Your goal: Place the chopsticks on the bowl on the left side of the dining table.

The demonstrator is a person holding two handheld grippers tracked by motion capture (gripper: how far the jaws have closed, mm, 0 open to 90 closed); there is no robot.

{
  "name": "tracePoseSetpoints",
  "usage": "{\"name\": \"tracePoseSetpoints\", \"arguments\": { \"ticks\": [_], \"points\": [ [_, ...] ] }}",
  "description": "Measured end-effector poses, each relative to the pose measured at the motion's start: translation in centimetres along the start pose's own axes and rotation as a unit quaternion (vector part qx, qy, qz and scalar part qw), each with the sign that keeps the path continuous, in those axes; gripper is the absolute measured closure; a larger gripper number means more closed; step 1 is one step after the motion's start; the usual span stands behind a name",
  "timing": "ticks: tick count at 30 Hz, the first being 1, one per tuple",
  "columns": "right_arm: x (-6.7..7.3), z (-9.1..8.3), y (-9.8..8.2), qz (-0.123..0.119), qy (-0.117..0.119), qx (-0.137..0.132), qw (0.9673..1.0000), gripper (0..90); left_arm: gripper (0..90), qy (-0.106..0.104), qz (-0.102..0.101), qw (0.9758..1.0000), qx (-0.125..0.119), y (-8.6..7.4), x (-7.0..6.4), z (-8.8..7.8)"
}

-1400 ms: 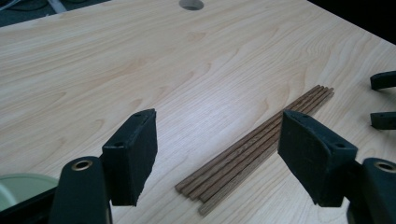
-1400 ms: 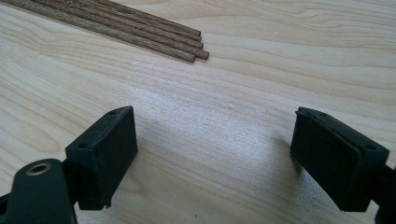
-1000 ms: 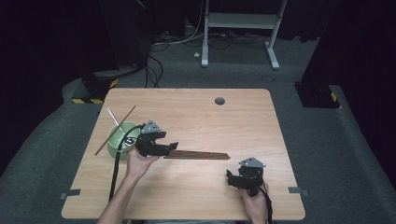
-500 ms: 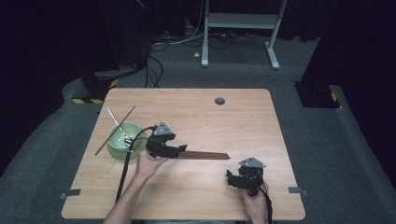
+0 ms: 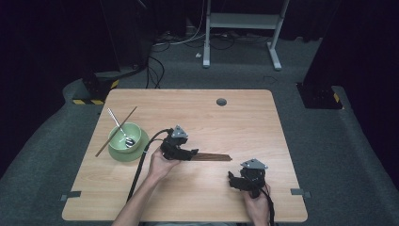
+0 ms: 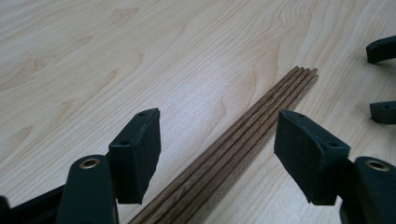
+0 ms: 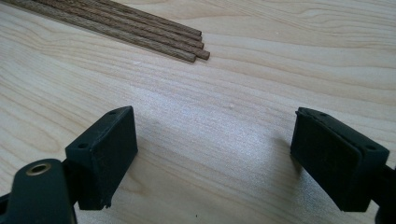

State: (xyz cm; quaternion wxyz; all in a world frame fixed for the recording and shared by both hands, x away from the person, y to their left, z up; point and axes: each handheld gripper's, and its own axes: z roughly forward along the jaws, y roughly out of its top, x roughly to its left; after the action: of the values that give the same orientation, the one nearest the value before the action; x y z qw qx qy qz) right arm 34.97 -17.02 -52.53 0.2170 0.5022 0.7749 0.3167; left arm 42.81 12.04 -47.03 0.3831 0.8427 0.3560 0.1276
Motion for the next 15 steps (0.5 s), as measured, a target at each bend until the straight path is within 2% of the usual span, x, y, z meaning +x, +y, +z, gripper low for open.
{"name": "tracePoseSetpoints", "arguments": {
  "ticks": [6,15],
  "points": [
    [0.0,0.0,0.0,0.0,0.001,0.0,1.0,14.2,33.0,0.008,0.002,0.9998,0.019,-0.3,-0.4,1.8],
    [0.0,0.0,0.0,0.001,0.001,0.0,1.0,14.2,39.0,0.021,-0.013,0.9993,0.03,-0.7,-0.3,3.7]
  ]
}}
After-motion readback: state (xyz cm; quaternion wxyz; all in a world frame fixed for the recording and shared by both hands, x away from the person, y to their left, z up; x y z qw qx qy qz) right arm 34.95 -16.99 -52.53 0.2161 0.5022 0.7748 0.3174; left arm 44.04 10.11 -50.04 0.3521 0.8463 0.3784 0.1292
